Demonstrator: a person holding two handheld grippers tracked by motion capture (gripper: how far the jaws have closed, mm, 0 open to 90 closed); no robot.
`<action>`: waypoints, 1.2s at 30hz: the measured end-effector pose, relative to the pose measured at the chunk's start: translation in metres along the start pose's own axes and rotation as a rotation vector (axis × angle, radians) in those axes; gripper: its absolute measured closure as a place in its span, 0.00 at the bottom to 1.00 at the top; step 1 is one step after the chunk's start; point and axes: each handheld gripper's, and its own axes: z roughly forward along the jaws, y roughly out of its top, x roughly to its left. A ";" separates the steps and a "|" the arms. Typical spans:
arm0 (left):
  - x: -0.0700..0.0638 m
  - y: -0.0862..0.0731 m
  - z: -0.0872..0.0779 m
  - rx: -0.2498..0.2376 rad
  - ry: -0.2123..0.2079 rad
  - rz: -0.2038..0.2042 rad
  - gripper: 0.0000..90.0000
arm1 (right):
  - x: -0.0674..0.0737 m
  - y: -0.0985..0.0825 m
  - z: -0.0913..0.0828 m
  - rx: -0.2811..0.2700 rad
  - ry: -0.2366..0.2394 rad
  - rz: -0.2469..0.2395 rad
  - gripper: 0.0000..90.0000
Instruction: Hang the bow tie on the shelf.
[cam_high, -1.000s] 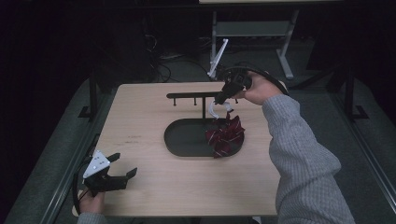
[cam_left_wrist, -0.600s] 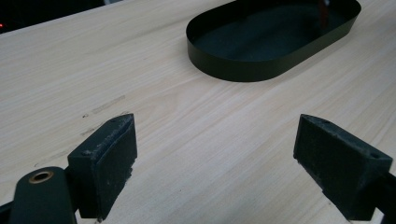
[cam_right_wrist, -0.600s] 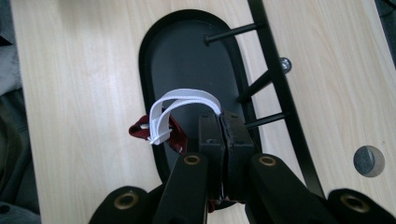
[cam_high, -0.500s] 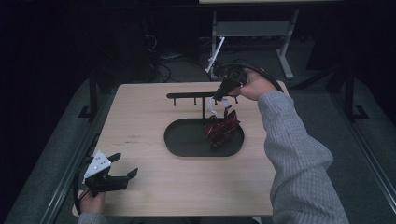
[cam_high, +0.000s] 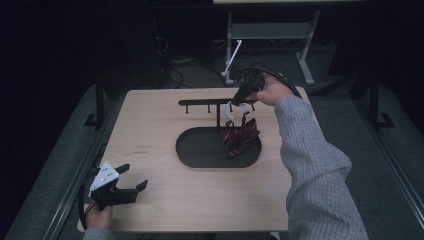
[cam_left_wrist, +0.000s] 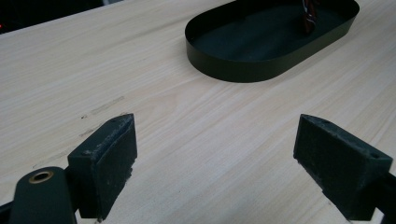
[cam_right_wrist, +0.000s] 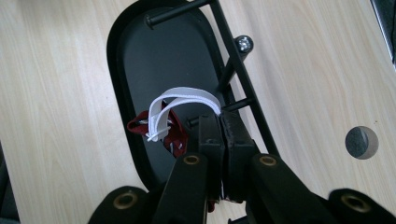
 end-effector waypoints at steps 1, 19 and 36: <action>0.000 0.000 0.000 0.000 0.000 -0.001 0.15 | -0.001 0.000 0.000 0.000 -0.001 0.003 0.97; 0.000 0.000 0.000 -0.002 -0.002 -0.003 0.15 | -0.004 -0.005 0.010 0.007 -0.012 0.021 0.95; -0.001 0.000 0.000 -0.001 -0.002 0.001 0.15 | -0.001 -0.012 0.010 0.001 -0.007 0.030 0.93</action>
